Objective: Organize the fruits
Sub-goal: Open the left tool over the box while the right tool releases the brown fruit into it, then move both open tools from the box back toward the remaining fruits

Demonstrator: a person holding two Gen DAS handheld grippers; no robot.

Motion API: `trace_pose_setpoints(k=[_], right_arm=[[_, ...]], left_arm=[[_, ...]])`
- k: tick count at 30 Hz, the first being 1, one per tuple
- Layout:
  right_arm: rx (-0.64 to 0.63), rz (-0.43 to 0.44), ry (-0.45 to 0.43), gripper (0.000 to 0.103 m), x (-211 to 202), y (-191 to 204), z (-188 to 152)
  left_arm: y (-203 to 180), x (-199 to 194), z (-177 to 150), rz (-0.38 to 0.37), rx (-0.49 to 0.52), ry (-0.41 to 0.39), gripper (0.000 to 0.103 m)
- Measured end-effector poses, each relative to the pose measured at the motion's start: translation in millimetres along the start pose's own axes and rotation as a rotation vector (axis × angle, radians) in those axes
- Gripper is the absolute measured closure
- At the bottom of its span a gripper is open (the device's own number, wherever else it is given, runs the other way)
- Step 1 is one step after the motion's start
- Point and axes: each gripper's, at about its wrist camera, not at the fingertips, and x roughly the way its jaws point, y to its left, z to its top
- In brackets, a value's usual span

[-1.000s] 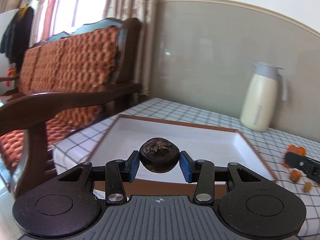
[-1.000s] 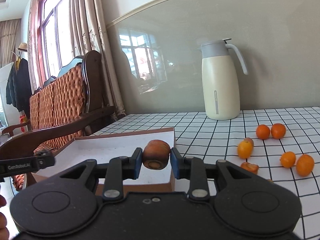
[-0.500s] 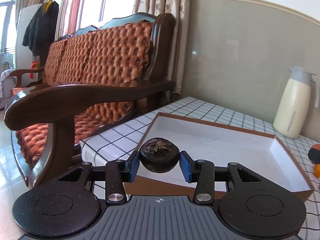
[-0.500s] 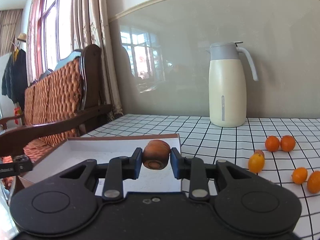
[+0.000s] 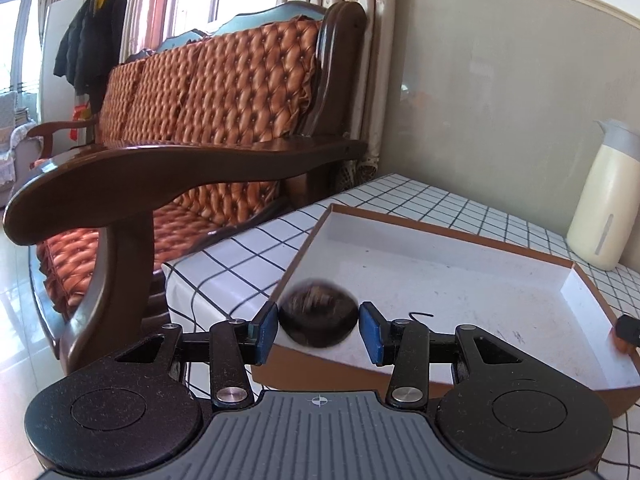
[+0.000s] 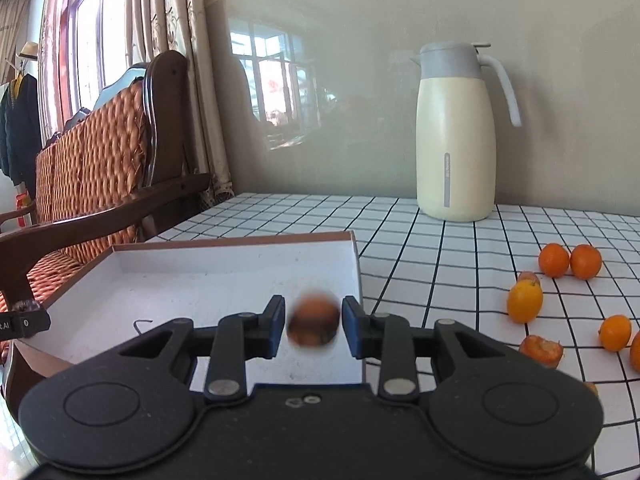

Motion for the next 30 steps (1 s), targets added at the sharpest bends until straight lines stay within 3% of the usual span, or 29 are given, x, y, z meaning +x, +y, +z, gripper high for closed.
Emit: trace_pose_setpoints(k=[1,2,3,5,6,18,26,30], right_arm=[[0.006,-0.009,-0.01,0.048,-2,0,1],[0.021,-0.026,-0.039,0.028,-6,-1,1],[0.038,-0.042,-0.088,0.006,-12,-1,1],[0.055,-0.024,-0.176,0.006,-26,-2,1],[0.051,-0.013,-0.195,0.006,-29,-1,2],[-0.017,-0.012,-0.286,0.006,-43,8,1],[-0.048,-0.012,-0.171,0.006,-31,9,-5],[-0.07,-0.002,-0.176,0.006,-40,11,-9]], left_arm=[[-1,1,2,0.003,0.005,0.006,0.053],[-2,1,4,-0.004,0.003,0.009,0.03],[-2,-3,5,-0.006,-0.006,-0.002,0.0],[-4,-16,6,0.048,-0.012,-0.077,0.0],[-5,-21,8,0.041,-0.011,-0.1,0.0],[0,-35,13,0.045,-0.005,-0.126,0.0],[-8,-31,7,0.075,0.026,-0.078,0.0],[-14,-33,5,0.068,0.049,-0.074,0.0]])
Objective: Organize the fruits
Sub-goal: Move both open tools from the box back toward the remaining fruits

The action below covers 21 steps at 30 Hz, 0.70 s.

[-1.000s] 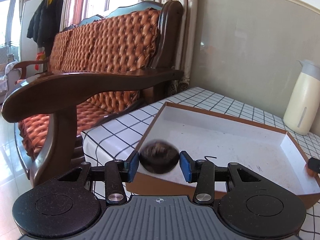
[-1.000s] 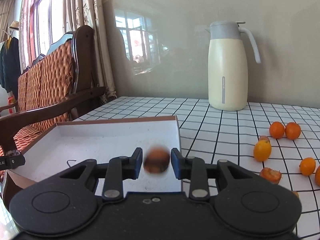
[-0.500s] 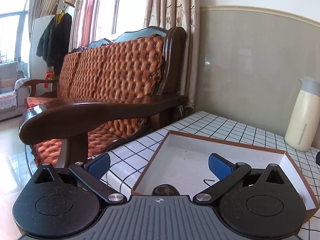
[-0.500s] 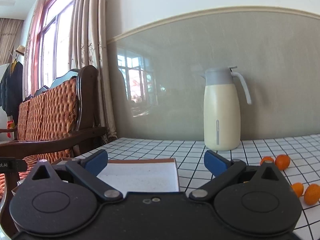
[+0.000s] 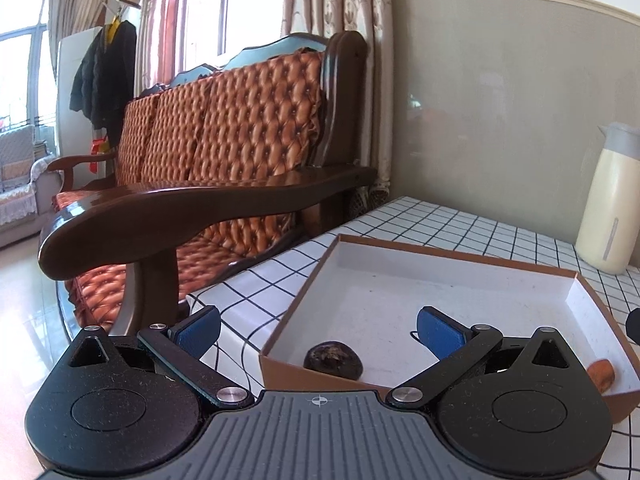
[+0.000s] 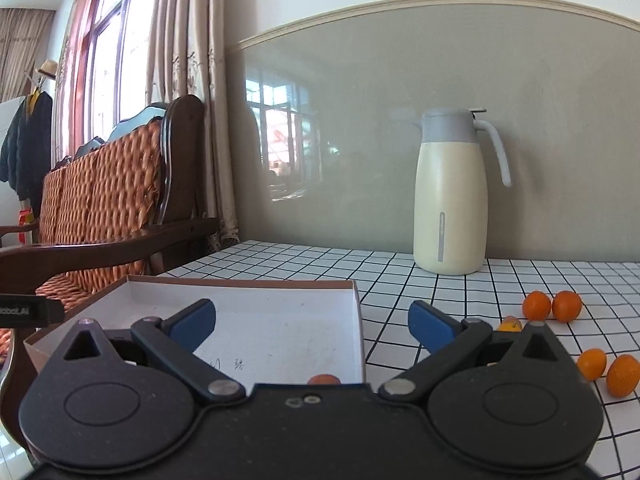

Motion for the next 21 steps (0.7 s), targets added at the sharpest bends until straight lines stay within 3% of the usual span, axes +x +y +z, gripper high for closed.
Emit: trace_pose_setpoints(k=[7,14,21], right_arm=[[-0.02,-0.015,-0.005,0.006,-13,-13,1],[0.039,-0.055,0.008,0.006,-23,-43,2],[0.089,-0.071,0.087,0.006,-29,-69,2]], left_arm=[[-17,-10,-1,-0.026,0.033,-0.017,0.0],[-48,-28,-3,-0.077,0.116,-0.073,0.0],[-77,-38,-8,-0.117,0.167,-0.075,0.0]])
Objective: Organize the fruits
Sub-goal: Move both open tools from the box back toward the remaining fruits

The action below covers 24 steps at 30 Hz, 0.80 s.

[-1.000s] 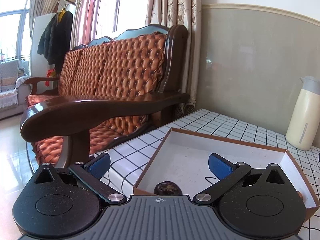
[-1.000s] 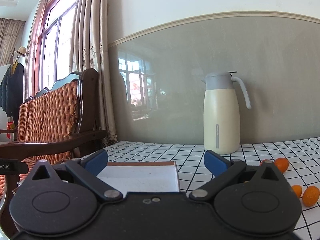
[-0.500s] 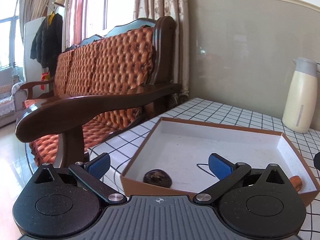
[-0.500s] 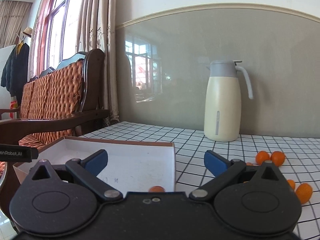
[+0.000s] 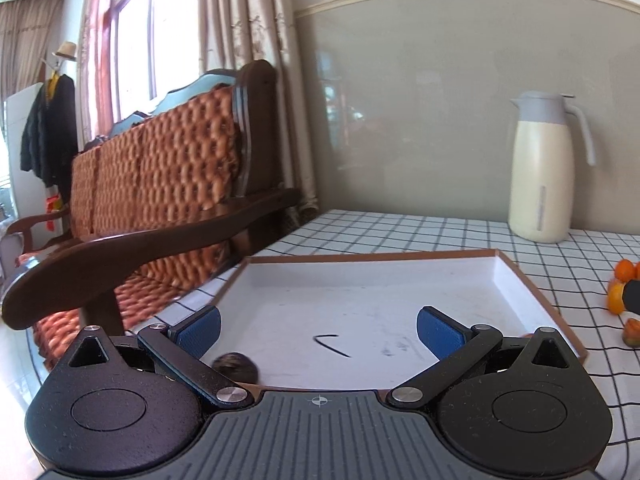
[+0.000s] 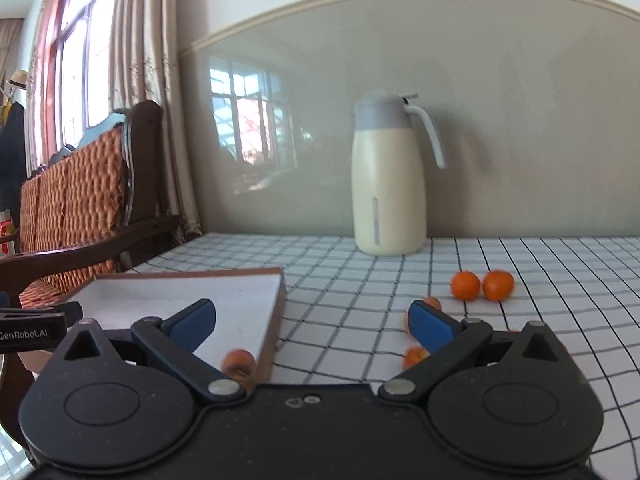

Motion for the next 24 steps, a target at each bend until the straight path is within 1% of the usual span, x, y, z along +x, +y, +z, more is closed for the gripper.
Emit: trace_pose_setpoints(k=[3,7,17,24], right_arm=[[0.007,-0.016,0.037,0.006,-2,-9,-2],[0.019,-0.056,0.052,0.006,-7,-23,-4],[0.092,-0.158,0.07,0.006,-20,-67,-6],[0.105,-0.228,0.076,0.006,-30,-90,-10]], left_arm=[[-11,-6,1,-0.028,0.012,-0.008,0.0],[-30,-12,1,-0.081,0.034,-0.015,0.0],[-83,-26,-1,-0.21,0.1,-0.018,0.0],[-112,-32,-2,-0.282,0.112,-0.008,0.0]])
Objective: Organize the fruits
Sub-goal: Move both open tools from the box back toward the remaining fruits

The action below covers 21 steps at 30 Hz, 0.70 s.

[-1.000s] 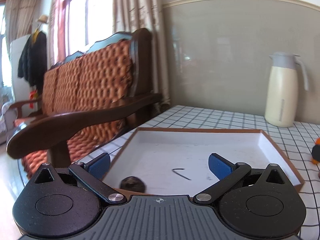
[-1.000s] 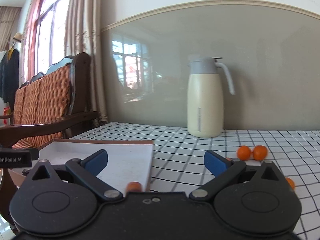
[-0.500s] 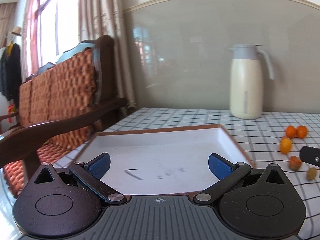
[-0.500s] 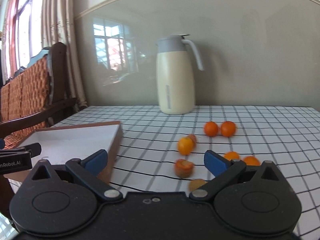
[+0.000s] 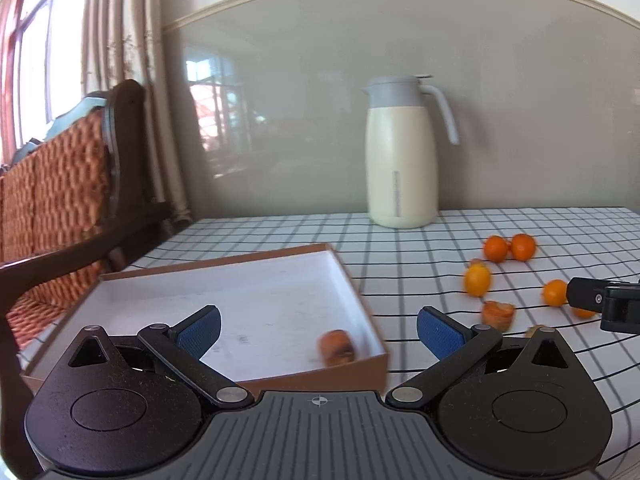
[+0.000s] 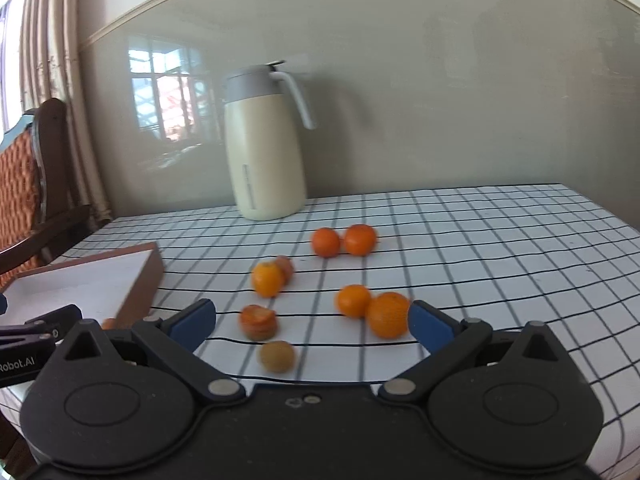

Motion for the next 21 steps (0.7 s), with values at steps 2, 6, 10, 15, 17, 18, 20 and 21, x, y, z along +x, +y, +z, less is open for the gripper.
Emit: trace_pose_setpoints(k=[2,6,10,15,17,18,20,21], right_arm=[[0.001,-0.011,0.001,0.006,-1,-6,-1],[0.014,-0.033,0.005,0.006,-2,-17,-1],[0.029,-0.052,0.0,0.006,-5,-28,-2],[0.041,-0.072,-0.004,0.006,-8,-39,-2],[0.047,-0.078,-0.004,0.006,-8,-43,-3],[0.048,-0.081,-0.002,0.006,-8,-45,-3],[0.051,-0.084,0.003,0.006,-7,-48,-3],[0.052,-0.086,0.007,0.006,-6,-49,-4]], left_arm=[[-8,2,1,-0.021,-0.001,0.007,0.0],[-25,5,0,-0.049,0.013,0.015,0.0],[-41,8,-1,-0.081,0.031,0.023,0.0],[-59,11,-3,-0.109,0.057,0.036,0.0],[-64,13,-4,-0.119,0.06,0.045,0.0],[-67,14,-4,-0.122,0.06,0.049,0.0],[-71,18,-5,-0.127,0.057,0.059,0.0],[-73,19,-5,-0.13,0.055,0.064,0.0]])
